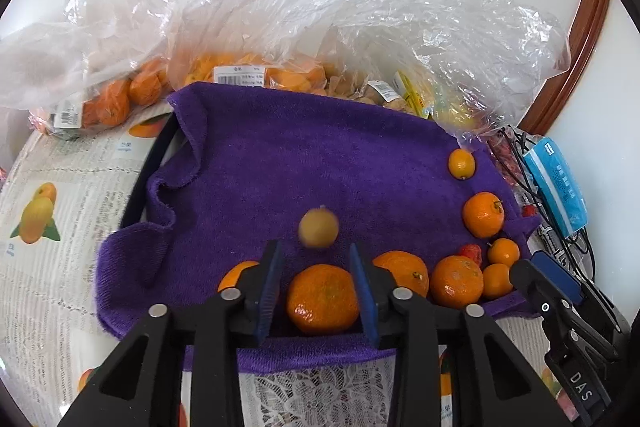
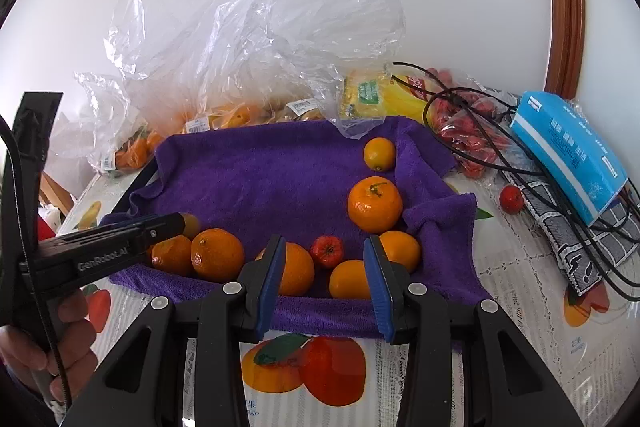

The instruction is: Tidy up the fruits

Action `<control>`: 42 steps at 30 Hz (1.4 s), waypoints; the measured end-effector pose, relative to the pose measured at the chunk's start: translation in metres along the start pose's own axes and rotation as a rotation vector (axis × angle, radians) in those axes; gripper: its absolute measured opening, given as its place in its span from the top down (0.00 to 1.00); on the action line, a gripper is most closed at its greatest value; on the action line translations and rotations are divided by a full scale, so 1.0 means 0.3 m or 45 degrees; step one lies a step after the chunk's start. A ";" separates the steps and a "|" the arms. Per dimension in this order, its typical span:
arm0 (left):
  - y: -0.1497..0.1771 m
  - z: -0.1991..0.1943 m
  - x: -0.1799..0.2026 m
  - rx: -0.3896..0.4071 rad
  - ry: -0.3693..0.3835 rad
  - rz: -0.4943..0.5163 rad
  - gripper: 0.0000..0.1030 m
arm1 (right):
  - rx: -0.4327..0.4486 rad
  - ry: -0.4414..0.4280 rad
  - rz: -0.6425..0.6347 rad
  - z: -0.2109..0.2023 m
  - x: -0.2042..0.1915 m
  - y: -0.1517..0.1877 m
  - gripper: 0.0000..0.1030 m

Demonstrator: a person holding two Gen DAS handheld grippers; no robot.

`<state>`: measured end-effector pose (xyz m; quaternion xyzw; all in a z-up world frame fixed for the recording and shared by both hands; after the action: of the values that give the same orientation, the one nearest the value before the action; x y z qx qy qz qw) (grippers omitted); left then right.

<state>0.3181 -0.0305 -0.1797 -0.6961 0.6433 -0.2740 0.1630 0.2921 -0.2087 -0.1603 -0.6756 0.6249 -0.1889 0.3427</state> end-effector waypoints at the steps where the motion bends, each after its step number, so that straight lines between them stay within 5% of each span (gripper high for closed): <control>1: 0.003 -0.014 -0.002 0.009 -0.013 0.005 0.60 | 0.001 -0.003 0.001 0.001 -0.002 0.000 0.61; 10: 0.103 -0.175 -0.051 0.019 -0.071 -0.011 0.54 | 0.028 -0.013 -0.076 -0.055 -0.064 0.000 0.60; 14: 0.150 -0.265 -0.070 0.018 -0.096 0.009 0.49 | 0.102 0.041 -0.099 -0.210 -0.092 0.012 0.36; 21: 0.186 -0.459 -0.037 0.105 -0.022 -0.018 0.28 | 0.151 0.065 -0.093 -0.473 -0.126 0.027 0.17; 31: 0.278 -0.673 0.064 0.156 0.007 0.069 0.21 | 0.096 0.124 0.028 -0.691 -0.100 0.131 0.17; 35: 0.323 -0.741 0.071 0.189 -0.017 0.077 0.12 | 0.112 0.138 0.078 -0.765 -0.080 0.171 0.01; 42: 0.364 -0.826 0.081 0.203 -0.026 0.074 0.09 | 0.139 0.176 0.042 -0.861 -0.094 0.212 0.00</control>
<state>0.0840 -0.0364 -0.0413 -0.6646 0.6378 -0.3124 0.2322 0.0660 -0.2388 -0.0206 -0.6309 0.6468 -0.2633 0.3382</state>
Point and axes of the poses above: each gripper's, at about its wrist camera, not at the fingertips, and z roughly the way its jaws point, x to its right, y to its underside, the point moved 5 cm from there along z, roughly the way its jaws point, and after that the axes turned 2 degrees about -y, right-handed, at the moved point
